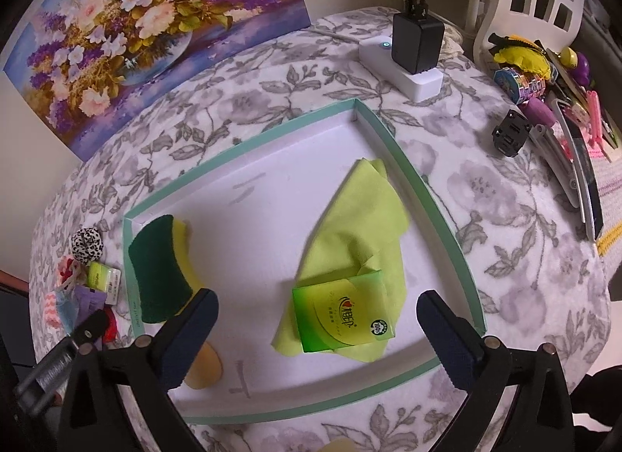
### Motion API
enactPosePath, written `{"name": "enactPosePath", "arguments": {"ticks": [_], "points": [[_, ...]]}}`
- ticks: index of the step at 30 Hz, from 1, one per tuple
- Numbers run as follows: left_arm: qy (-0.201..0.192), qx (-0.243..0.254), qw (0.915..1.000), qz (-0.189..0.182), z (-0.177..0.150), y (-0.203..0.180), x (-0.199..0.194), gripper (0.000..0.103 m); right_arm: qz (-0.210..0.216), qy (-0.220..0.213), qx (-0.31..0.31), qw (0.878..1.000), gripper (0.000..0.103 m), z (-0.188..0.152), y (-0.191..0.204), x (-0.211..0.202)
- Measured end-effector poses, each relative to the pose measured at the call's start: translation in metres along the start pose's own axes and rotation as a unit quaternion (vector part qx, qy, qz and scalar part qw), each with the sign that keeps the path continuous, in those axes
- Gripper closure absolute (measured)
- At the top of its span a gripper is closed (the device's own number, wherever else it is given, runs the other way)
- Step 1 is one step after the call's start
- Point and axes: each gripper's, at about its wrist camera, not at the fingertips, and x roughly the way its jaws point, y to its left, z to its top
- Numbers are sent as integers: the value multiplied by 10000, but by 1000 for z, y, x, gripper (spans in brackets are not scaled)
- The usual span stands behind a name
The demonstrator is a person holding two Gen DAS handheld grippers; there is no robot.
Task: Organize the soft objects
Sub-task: 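Withdraw both tools from the tray back over the pile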
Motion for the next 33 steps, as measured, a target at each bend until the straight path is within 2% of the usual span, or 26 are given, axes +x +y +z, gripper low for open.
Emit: {"name": "enactPosePath", "arguments": {"ticks": [8,14,33], "points": [[-1,-346,9992,183,11,33,2,2,-30,71,-104,9999,0,-3,8,3],[-95,-599,9977,302,20,63,-5,2,86,58,-259,9996,0,-6,29,0],[-56,-1255,9915,339,36,151,-8,2,79,165,-1175,9929,0,-31,138,13]]}}
